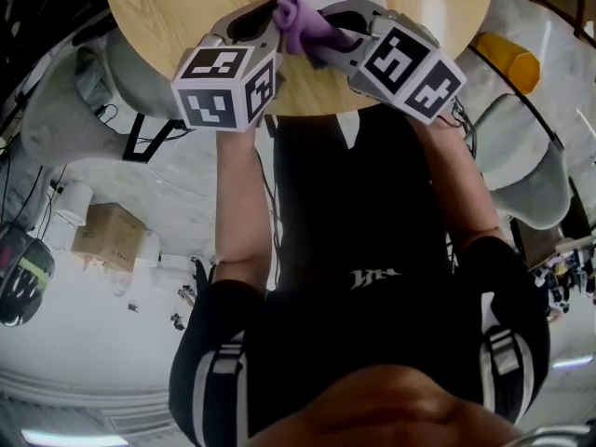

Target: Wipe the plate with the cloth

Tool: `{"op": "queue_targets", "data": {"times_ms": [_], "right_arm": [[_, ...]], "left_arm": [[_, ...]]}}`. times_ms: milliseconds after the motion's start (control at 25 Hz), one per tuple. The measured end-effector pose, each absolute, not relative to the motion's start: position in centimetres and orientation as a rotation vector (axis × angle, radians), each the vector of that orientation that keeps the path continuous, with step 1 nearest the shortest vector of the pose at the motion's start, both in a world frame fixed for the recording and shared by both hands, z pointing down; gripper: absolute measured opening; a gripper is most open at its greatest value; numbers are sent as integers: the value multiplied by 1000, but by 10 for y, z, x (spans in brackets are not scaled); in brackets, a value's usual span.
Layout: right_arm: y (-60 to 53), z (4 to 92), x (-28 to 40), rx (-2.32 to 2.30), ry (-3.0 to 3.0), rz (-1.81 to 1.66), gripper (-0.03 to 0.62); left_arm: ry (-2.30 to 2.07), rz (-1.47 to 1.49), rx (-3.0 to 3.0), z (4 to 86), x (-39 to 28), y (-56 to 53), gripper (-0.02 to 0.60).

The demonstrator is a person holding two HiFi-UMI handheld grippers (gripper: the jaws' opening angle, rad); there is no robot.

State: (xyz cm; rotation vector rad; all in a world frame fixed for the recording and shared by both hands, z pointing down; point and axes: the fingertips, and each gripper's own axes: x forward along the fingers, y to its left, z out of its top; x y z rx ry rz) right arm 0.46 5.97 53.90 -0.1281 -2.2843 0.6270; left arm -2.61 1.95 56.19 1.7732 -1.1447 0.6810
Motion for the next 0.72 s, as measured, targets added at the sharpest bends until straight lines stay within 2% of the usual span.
{"op": "queue_targets", "data": {"times_ms": [560, 720], "right_arm": [[20, 549, 101, 52, -2151, 564, 100], [16, 544, 107, 82, -2148, 552, 100]], "left_arm": [[-1142, 708, 1777, 565, -30, 21, 28], [-1146, 699, 1770, 566, -30, 21, 28]]}}
